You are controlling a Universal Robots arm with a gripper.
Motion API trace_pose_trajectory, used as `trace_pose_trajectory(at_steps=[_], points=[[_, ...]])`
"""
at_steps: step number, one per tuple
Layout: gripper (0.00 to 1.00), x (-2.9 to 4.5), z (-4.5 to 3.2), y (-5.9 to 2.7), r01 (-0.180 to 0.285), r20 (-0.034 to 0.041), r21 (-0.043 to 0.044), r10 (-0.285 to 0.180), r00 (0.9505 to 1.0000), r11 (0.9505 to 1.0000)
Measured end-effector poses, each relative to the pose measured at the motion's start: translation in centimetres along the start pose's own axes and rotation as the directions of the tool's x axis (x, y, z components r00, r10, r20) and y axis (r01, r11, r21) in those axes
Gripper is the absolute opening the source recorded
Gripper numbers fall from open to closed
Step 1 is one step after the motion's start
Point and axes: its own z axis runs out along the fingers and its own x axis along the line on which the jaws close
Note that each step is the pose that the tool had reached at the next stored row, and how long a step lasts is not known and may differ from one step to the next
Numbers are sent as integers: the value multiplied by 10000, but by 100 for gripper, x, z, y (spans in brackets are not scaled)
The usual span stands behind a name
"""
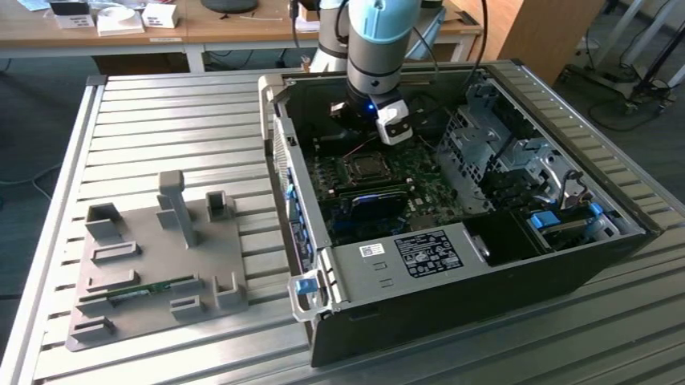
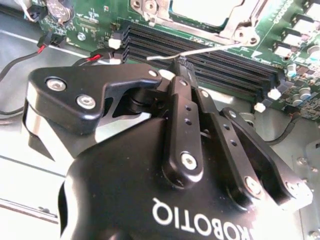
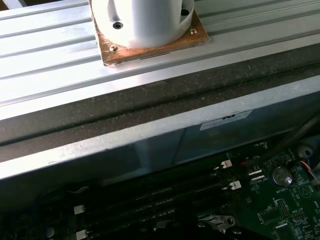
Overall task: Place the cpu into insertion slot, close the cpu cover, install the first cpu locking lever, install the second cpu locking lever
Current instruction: 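Install the first cpu locking lever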
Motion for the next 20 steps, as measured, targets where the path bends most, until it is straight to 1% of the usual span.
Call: trace_pose_trajectory(at_steps=[2,4,5,12,20], points=[[11,-1,4,-1,-1,0,-3,1,10000,10000],[11,-1,7,-2,-10,-15,-59,10,10000,10000],[11,-1,8,-2,-12,-18,-68,12,10000,10000],[11,-2,14,-9,-12,-19,-70,12,10000,10000],[11,-10,16,-38,-13,-18,-70,13,10000,10000]])
